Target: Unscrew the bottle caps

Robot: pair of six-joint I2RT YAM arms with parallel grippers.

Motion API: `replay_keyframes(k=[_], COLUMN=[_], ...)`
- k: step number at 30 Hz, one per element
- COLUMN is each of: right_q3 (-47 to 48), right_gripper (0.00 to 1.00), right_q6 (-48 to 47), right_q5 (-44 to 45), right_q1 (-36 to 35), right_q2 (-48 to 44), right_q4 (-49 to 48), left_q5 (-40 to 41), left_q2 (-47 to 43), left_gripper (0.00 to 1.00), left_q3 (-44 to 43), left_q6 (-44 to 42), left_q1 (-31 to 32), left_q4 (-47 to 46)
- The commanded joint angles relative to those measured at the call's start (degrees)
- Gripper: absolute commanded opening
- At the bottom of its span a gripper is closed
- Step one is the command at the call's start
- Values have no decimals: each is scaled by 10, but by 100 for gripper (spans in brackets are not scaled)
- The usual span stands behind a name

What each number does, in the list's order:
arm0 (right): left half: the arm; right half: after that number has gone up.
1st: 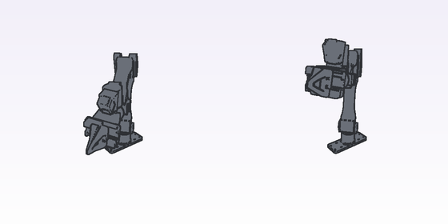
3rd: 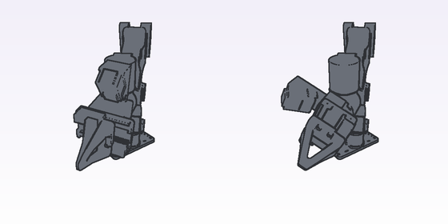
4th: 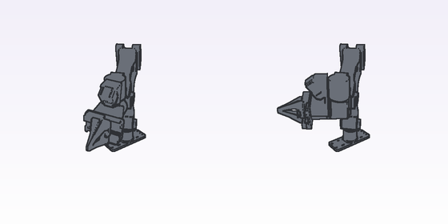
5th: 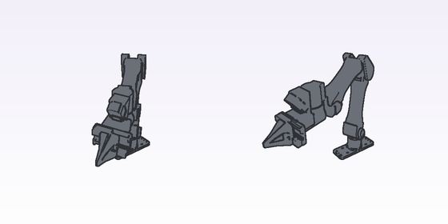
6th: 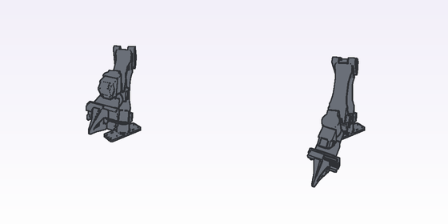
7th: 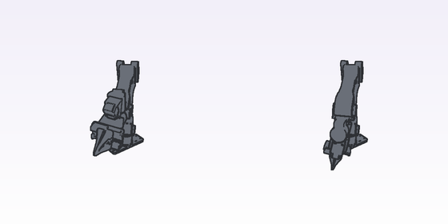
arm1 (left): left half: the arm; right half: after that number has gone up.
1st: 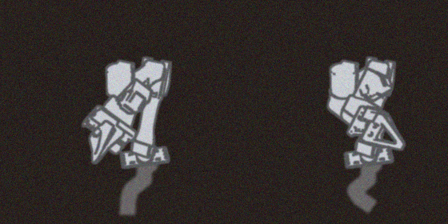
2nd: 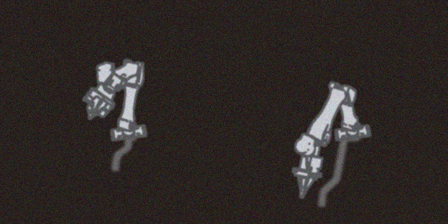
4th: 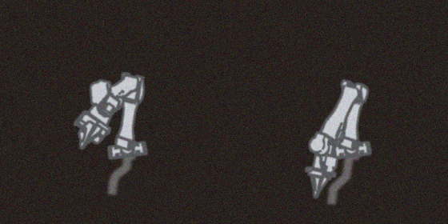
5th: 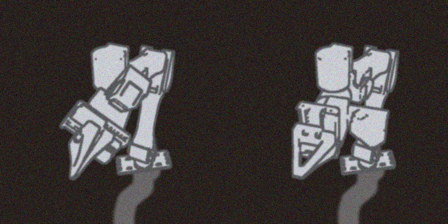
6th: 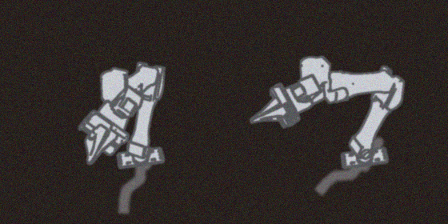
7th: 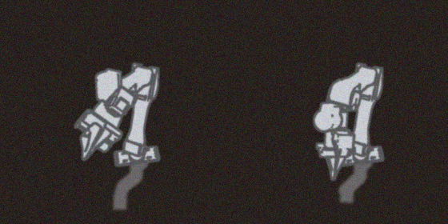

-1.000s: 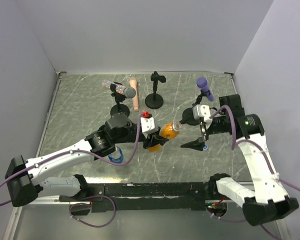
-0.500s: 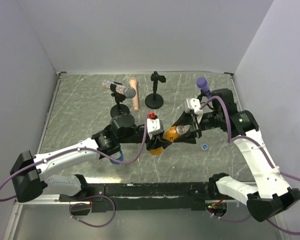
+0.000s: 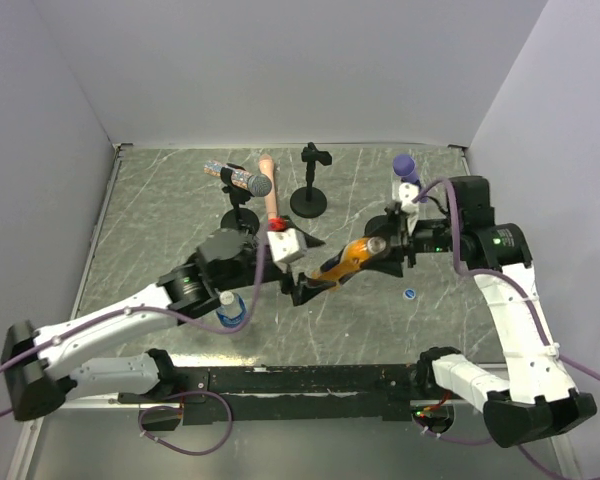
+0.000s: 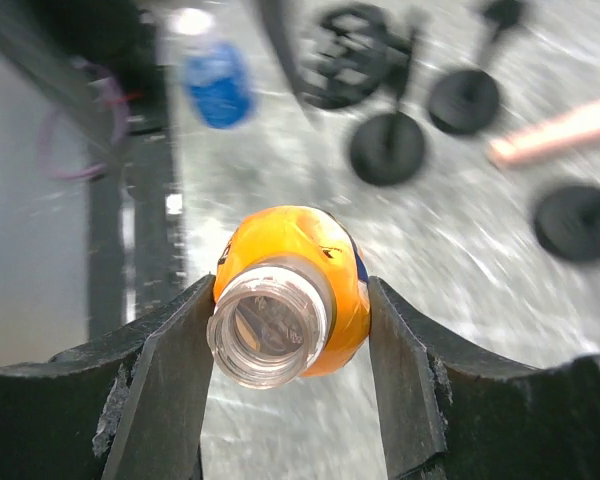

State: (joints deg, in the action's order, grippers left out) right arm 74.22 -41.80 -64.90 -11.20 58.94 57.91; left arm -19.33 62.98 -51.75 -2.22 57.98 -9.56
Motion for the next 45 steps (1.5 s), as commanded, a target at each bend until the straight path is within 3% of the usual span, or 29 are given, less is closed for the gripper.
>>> replay_keyframes(k=[1,5,6,9,14,19,28,36,41,45], right_q3=[6,-32,-34,-28,-28,-15,45,71,58,52], right_gripper=[38,38,38,38,38,38,41,51,64,67], right_q6=[19,17,9,-14,-16,29,80,84,80,76], right_q5=[25,162,173,193,237,268,283,286,288,285], right_q1=[73,141,173,266,347,355,356,355,355,355], right_q2=[-21,-35,-32,-8,42,116,263,313,297,290], right_q4=[1,-25,-22,-16,-60,-129,-173,-161,-170,-170], left_q5=[64,98,107,143,192,192,192,188,181,178], left_q2=[-72,-102,-109,-132,-195,-268,-269,-270,-262,-255], left_gripper=[93,95,99,97,97,97,97,97,97,97], left_q3=[-13,-58,-70,-89,-52,28,38,41,38,36], left_q6=[-24,-45,-50,-65,-78,-79,-70,-65,-64,-64], left_q1=[-2,-6,-6,-7,-7,-7,-7,-7,-7,-7], left_q4=[12,88,114,176,209,142,153,148,147,147])
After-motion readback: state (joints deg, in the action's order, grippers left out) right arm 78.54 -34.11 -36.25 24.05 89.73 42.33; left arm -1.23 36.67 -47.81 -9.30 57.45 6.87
